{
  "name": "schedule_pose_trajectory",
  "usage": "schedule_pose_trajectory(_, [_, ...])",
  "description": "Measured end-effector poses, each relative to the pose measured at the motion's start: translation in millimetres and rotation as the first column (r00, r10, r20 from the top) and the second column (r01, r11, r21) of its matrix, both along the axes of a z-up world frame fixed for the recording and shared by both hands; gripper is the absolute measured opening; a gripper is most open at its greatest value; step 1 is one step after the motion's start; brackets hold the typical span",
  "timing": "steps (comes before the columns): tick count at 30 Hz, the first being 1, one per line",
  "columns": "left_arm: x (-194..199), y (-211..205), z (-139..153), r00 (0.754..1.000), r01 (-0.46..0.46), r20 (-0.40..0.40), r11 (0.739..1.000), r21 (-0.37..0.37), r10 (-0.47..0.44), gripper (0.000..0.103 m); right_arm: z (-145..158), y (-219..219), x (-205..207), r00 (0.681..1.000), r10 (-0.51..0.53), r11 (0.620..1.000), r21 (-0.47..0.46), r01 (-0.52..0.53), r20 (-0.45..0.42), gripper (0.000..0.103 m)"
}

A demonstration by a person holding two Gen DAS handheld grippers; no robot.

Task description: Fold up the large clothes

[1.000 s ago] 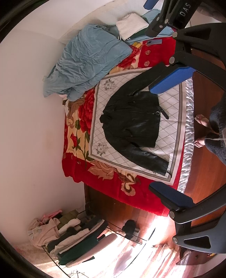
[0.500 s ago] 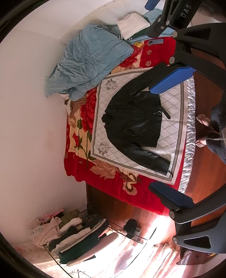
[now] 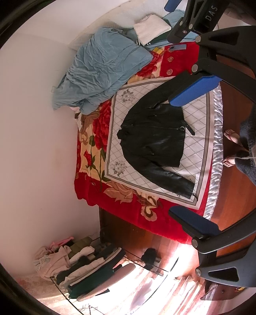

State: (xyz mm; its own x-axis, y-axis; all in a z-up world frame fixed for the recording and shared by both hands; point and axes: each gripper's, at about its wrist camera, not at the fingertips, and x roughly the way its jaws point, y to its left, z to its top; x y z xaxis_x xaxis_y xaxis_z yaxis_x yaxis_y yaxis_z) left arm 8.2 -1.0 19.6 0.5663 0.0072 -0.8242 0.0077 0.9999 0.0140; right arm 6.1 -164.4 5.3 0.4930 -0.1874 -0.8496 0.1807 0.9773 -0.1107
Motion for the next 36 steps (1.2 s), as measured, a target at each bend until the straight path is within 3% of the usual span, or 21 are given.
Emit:
schedule_pose_trajectory(30, [13.1, -5.4, 1.7, 1.000, -0.007, 0.027, 1.000, 0.019, 0.006, 0.103, 2.8, -0.4, 13.1, 1.000, -0.024, 1.000, 0.016, 0.024, 0.000, 0.103])
schedule_pose_trajectory(34, [47.3, 0.2, -22.2, 0.997, -0.053, 0.050, 0.996, 0.064, 0.050, 0.103, -23.9, -14.0, 34.7, 0.997, -0.071, 0.996, 0.057, 0.071, -0.006, 0.103])
schedule_pose_trajectory(36, [65.2, 4.7, -41.8, 0.996, -0.080, 0.050, 0.992, 0.099, 0.075, 0.103, -56.6, -28.9, 52.2, 0.993, -0.104, 0.991, 0.077, 0.107, -0.053, 0.103])
